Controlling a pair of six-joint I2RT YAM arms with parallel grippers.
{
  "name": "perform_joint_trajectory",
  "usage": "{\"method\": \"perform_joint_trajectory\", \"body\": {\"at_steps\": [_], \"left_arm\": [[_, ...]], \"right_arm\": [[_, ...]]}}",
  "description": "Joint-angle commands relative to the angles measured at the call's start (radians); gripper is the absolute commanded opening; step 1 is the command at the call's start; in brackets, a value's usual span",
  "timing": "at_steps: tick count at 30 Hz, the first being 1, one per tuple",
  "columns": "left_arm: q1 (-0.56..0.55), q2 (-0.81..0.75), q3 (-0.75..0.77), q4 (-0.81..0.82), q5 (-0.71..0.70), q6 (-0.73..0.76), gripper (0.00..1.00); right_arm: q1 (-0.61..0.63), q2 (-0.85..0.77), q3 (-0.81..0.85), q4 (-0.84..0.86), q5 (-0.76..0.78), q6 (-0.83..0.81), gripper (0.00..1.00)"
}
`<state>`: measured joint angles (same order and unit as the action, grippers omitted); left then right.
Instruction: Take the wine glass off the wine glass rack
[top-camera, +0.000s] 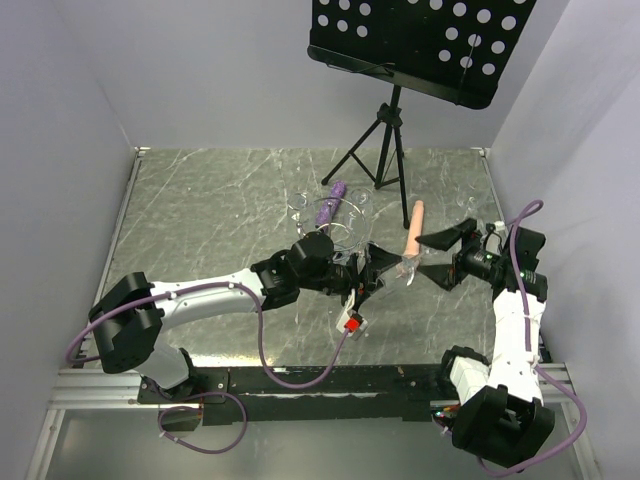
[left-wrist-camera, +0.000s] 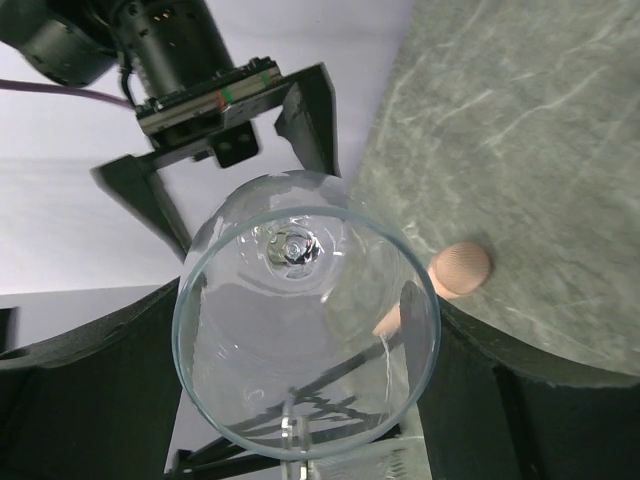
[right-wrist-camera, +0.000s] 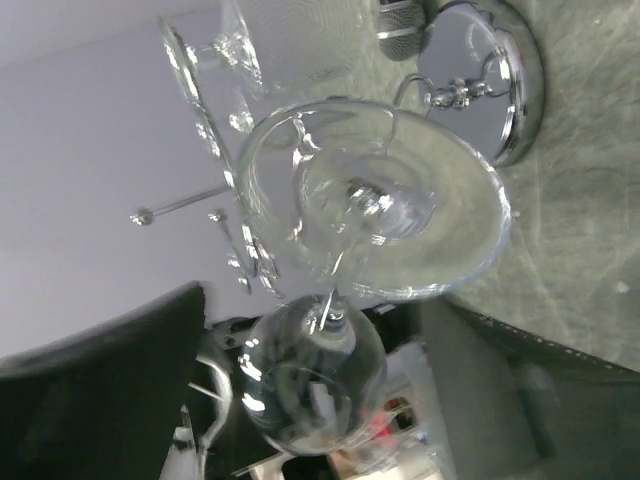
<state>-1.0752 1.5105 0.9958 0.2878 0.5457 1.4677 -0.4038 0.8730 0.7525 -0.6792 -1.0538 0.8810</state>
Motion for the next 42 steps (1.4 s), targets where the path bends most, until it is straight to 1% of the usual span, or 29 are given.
{"method": "perform_joint_trajectory", "body": {"at_steps": [1,5,8,10,14,15,19,21,24,27,32,37,42], "left_arm": [[-0.006,-0.039,0.069,-0.019,0.046,-0.029,0.54],[-0.006,-0.053,0.087,-0.105,0.046,-0.089,0.52],[-0.006,-0.068,0.084,-0.145,0.046,-0.145,0.52],[-0.006,-0.073,0.089,-0.183,0.048,-0.182,0.52],[-0.006,-0.047,0.156,-0.286,0.049,-0.271,0.52],[-0.006,-0.033,0.184,-0.353,0.053,-0.274,0.51],[-0.006,0.005,0.276,-0.513,0.059,-0.319,0.52],[-0.003,0.033,0.354,-0.612,0.056,-0.343,0.52],[-0.003,0.102,0.487,-0.825,0.072,-0.340,0.52],[-0.003,0.160,0.595,-0.958,0.091,-0.357,0.52],[-0.003,0.220,0.662,-1.032,0.100,-0.353,0.54],[-0.002,0.350,0.834,-1.208,0.122,-0.334,0.54],[0.017,0.422,0.922,-1.269,0.169,-0.362,0.56]], "right_arm": [[-0.006,-0.017,0.016,-0.068,0.027,-0.066,1.00],[-0.021,-0.020,0.030,-0.144,0.051,-0.118,1.00],[-0.035,-0.023,0.067,-0.198,0.064,-0.168,1.00],[-0.043,-0.026,0.108,-0.243,0.106,-0.206,1.00],[-0.055,-0.029,0.148,-0.302,0.167,-0.267,1.00],[-0.059,-0.026,0.143,-0.304,0.166,-0.269,1.00],[-0.081,-0.029,0.117,-0.296,0.155,-0.261,1.00],[-0.089,-0.031,0.116,-0.292,0.147,-0.261,1.00],[-0.099,-0.034,0.114,-0.280,0.135,-0.266,1.00],[-0.109,-0.037,0.107,-0.273,0.135,-0.261,1.00],[-0.121,-0.045,0.091,-0.257,0.138,-0.264,1.00],[-0.135,-0.051,0.099,-0.266,0.147,-0.275,1.00],[-0.141,-0.049,0.105,-0.298,0.147,-0.306,1.00]]}}
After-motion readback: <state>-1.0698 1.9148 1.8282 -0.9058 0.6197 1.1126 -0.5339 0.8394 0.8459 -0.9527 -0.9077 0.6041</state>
